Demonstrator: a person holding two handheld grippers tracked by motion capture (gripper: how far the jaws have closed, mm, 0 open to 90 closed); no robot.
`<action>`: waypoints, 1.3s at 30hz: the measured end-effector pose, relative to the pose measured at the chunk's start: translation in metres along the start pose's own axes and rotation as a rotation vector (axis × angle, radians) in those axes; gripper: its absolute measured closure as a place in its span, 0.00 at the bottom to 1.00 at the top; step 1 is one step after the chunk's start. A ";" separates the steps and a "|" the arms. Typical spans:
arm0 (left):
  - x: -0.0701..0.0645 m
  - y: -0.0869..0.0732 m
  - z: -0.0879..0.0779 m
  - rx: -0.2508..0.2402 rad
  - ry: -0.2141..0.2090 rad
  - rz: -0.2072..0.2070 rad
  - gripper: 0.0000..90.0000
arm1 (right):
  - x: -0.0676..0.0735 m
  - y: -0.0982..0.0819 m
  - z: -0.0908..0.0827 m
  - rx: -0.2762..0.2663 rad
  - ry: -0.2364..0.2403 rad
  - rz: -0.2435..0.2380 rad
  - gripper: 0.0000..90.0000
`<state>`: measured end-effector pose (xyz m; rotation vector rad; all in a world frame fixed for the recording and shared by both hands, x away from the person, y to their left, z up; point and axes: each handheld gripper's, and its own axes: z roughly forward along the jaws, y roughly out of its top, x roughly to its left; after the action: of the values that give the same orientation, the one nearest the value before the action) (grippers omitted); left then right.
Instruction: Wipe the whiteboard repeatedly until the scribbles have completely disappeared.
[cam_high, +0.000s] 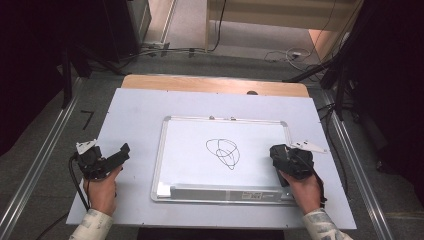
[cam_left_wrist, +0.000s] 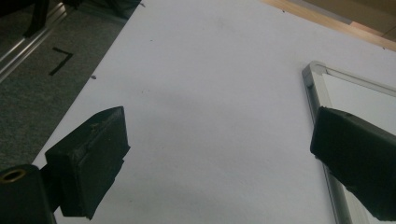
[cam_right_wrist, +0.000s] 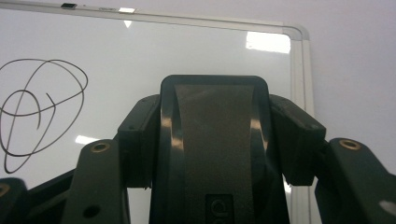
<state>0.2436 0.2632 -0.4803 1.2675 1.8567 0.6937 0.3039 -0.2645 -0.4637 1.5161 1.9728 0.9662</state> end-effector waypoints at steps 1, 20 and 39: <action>0.000 0.000 0.000 -0.003 0.000 -0.002 0.05 | 0.002 0.001 0.001 0.000 0.002 -0.005 0.43; -0.001 0.001 0.001 -0.002 -0.014 -0.001 0.05 | 0.036 0.025 0.025 0.010 0.040 -0.046 0.42; -0.001 0.001 0.002 -0.001 -0.012 -0.002 0.05 | 0.054 0.038 0.051 0.041 0.066 -0.120 0.42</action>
<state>0.2455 0.2630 -0.4804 1.2662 1.8471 0.6844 0.3492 -0.1948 -0.4646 1.3857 2.1158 0.9410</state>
